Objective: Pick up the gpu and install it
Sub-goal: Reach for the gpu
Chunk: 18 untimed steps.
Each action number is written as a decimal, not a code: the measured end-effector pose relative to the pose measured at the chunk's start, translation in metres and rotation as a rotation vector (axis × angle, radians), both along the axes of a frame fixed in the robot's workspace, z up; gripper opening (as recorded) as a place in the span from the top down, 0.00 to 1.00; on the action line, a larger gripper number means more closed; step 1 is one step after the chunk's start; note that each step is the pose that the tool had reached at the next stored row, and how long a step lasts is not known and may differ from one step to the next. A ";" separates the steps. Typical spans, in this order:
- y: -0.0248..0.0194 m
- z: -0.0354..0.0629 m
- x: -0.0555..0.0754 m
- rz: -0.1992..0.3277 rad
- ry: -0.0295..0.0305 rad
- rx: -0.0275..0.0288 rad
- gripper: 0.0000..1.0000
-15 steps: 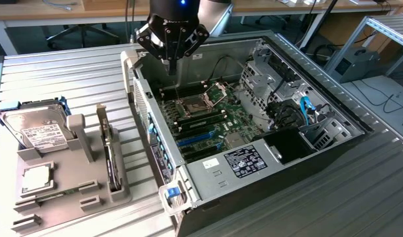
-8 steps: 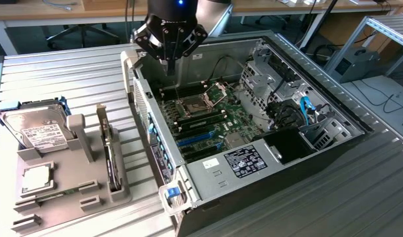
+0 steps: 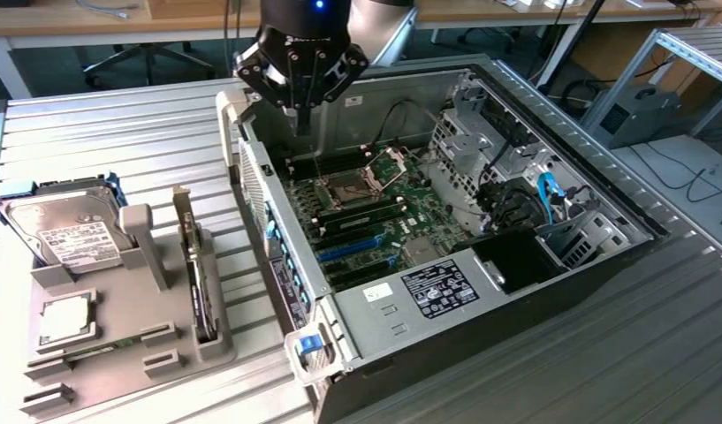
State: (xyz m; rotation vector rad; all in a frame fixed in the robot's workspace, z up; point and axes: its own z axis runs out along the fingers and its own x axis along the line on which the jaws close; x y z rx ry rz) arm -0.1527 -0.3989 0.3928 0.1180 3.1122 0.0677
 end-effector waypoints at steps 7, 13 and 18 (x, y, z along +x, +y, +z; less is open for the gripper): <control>0.0000 -0.0001 -0.003 0.000 0.0000 -0.0001 0.89; 0.0000 -0.0002 -0.007 0.000 0.0000 0.0000 0.89; 0.0000 -0.0002 -0.008 0.000 0.0000 0.0000 0.89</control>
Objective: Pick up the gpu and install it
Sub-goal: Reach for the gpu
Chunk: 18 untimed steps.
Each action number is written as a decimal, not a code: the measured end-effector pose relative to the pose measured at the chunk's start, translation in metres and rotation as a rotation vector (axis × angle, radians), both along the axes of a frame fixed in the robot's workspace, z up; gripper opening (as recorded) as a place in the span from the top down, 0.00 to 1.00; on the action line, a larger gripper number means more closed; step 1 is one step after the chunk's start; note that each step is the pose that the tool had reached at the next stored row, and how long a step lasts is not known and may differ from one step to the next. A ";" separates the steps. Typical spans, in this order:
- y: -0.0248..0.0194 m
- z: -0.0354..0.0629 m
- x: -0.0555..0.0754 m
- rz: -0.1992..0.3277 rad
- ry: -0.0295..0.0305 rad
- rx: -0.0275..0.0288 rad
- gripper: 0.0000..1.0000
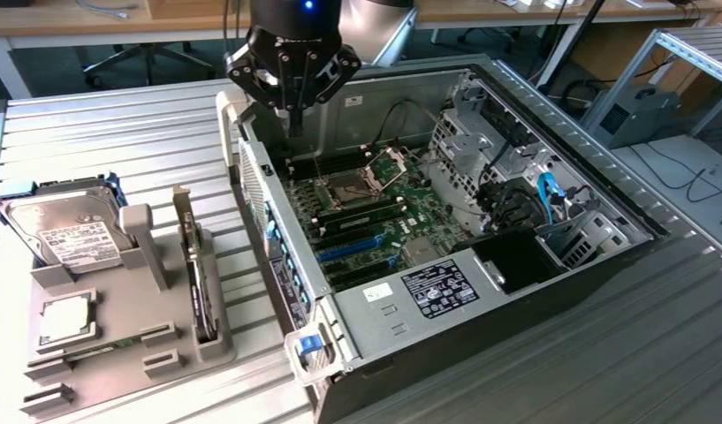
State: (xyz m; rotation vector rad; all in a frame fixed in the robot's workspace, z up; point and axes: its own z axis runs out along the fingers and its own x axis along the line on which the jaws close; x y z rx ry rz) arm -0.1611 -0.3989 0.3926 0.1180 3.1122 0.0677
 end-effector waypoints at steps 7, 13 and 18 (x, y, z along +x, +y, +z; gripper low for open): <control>0.0000 0.0000 -0.005 0.000 0.0001 -0.0001 0.89; 0.0000 -0.0003 -0.017 0.000 0.0000 0.0000 0.89; 0.0000 -0.0003 -0.021 0.000 0.0000 0.0000 0.89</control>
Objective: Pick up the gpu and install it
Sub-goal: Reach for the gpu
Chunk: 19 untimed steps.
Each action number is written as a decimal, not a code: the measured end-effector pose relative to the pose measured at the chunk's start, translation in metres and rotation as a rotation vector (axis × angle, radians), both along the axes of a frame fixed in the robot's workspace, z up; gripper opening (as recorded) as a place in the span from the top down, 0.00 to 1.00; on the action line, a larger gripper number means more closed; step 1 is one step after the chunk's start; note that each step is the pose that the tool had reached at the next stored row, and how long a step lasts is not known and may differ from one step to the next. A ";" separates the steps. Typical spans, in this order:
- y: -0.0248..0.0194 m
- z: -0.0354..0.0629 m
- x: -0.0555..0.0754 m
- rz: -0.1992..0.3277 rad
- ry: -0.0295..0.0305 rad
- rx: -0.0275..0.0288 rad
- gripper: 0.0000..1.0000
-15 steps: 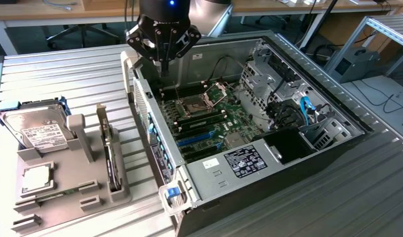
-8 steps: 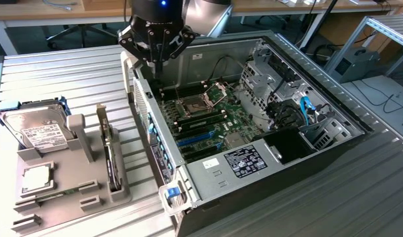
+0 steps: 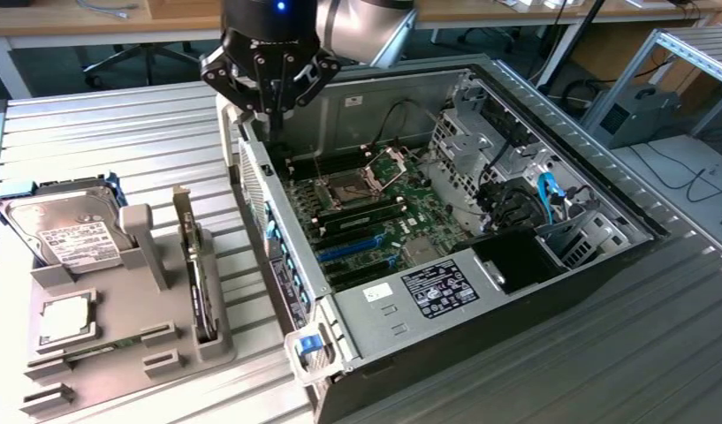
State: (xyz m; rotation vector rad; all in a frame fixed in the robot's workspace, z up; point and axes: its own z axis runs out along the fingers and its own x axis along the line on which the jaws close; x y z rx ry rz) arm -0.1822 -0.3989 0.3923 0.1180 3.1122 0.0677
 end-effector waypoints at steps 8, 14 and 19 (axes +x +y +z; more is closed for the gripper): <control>0.0000 -0.0003 -0.008 0.000 0.0000 -0.0001 0.89; 0.0000 -0.0003 -0.013 0.000 0.0000 0.0000 0.89; 0.0000 -0.0005 -0.020 0.000 0.0001 -0.0001 0.89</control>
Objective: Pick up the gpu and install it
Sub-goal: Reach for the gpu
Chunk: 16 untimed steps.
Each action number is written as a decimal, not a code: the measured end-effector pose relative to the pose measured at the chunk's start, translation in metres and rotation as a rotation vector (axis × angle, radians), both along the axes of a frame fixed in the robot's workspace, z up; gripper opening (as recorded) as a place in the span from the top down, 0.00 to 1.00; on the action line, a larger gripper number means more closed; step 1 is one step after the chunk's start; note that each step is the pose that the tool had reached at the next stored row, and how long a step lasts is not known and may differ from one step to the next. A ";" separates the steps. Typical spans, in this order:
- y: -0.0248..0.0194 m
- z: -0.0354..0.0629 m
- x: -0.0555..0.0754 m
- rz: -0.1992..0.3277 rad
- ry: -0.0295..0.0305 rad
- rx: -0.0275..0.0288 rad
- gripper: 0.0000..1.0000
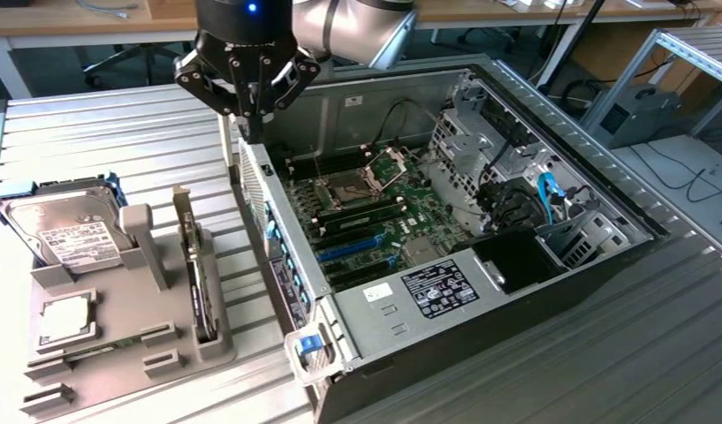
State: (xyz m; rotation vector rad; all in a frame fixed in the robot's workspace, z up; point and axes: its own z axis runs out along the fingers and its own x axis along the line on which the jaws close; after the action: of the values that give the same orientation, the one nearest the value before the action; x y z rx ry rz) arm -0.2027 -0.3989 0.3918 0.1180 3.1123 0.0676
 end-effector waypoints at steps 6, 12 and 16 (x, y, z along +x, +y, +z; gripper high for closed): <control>0.0000 -0.0002 -0.010 0.000 -0.0001 0.0000 0.89; 0.0000 -0.0005 -0.020 0.000 -0.0001 0.0001 0.89; 0.0000 -0.0006 -0.027 0.000 0.0000 0.0000 0.89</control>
State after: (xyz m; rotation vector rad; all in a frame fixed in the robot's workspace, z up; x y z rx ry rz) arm -0.2296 -0.3989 0.3912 0.1180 3.1122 0.0677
